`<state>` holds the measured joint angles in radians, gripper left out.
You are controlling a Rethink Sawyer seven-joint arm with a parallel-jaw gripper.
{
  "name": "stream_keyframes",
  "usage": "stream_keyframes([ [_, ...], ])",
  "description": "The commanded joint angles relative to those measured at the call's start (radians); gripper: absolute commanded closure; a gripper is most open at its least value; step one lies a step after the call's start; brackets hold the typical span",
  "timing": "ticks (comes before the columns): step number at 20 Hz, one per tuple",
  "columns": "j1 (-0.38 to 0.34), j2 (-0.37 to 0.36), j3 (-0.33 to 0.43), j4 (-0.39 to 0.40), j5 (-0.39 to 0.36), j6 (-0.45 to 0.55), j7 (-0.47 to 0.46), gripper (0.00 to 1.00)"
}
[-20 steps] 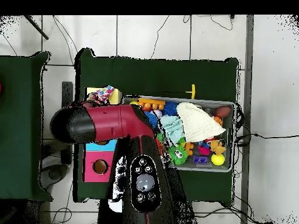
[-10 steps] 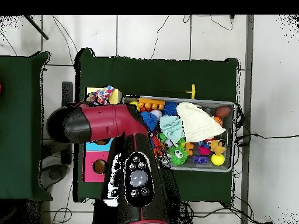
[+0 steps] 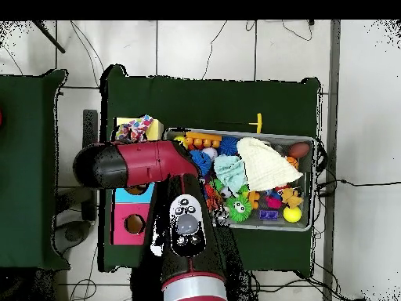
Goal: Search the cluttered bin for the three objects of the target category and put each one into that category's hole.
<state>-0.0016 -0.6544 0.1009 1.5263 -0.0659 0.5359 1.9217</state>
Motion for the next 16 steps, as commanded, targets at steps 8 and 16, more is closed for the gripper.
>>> stream_keyframes([
  [8,0.028,0.033,0.002,0.001,0.009,-0.027,0.145,1.0],
  [16,0.032,0.048,-0.003,0.008,0.012,-0.055,0.15,1.0],
])
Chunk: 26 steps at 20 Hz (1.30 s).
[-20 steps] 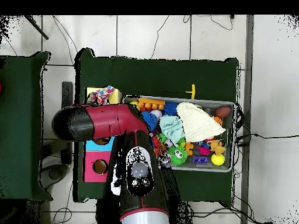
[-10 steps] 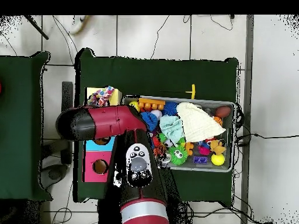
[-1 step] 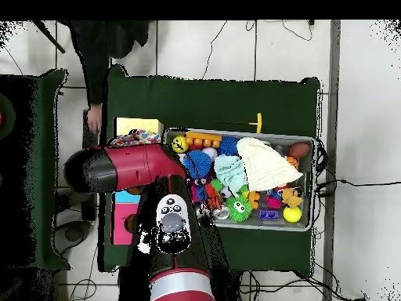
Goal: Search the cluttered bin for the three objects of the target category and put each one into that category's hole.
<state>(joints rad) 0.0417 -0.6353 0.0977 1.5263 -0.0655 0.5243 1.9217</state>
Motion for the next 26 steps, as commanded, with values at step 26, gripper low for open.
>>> stream_keyframes([
  [26,-0.073,-0.139,0.031,0.009,0.028,0.197,0.05,1.0],
])
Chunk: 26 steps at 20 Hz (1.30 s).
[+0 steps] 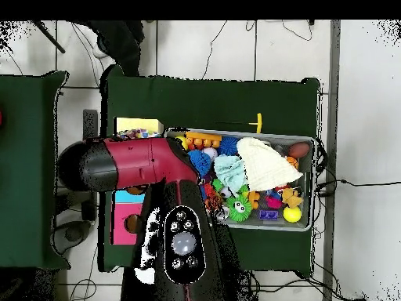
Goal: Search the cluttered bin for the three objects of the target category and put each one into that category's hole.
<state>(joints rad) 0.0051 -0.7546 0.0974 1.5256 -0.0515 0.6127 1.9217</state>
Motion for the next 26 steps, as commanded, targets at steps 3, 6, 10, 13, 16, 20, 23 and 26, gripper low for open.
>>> stream_keyframes([
  [3,-0.041,-0.023,0.035,0.007,0.011,0.118,0.047,1.0],
  [6,-0.048,-0.023,0.039,-0.004,0.008,0.128,0.038,1.0],
  [10,-0.054,0.008,0.049,-0.043,0.003,0.126,0.029,1.0],
  [13,-0.053,0.028,0.054,-0.065,-0.004,0.107,0.025,1.0],
  [16,-0.061,0.066,0.068,-0.092,-0.017,0.059,0.003,1.0],
  [20,-0.068,0.098,0.076,-0.104,-0.024,0.02,-0.003,1.0],
  [23,-0.078,0.119,0.083,-0.112,-0.032,-0.005,-0.015,1.0],
  [26,-0.087,0.146,0.092,-0.139,-0.048,0.0,-0.046,1.0],
])
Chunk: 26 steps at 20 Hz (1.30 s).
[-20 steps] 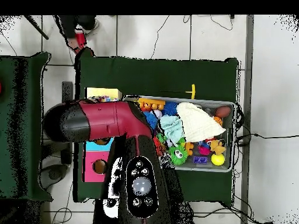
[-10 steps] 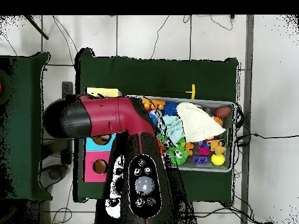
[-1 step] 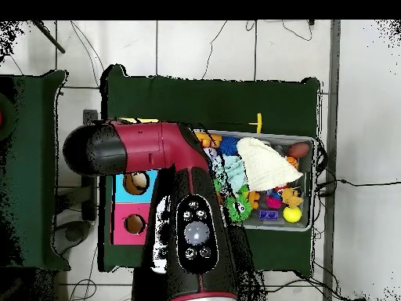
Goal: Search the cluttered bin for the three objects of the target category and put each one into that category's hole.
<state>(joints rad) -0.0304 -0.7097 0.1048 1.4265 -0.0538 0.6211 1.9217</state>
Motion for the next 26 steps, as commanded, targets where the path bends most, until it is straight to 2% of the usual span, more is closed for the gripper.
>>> stream_keyframes([
  [1,-0.055,0.107,0.088,-0.048,-0.049,-0.003,-0.056,1.0],
  [14,-0.08,0.121,0.112,-0.044,-0.064,-0.011,-0.066,1.0],
  [20,-0.037,0.035,0.064,0.093,-0.043,-0.004,0.035,1.0],
  [26,-0.022,0.011,0.049,0.126,-0.037,0.001,0.061,1.0],
])
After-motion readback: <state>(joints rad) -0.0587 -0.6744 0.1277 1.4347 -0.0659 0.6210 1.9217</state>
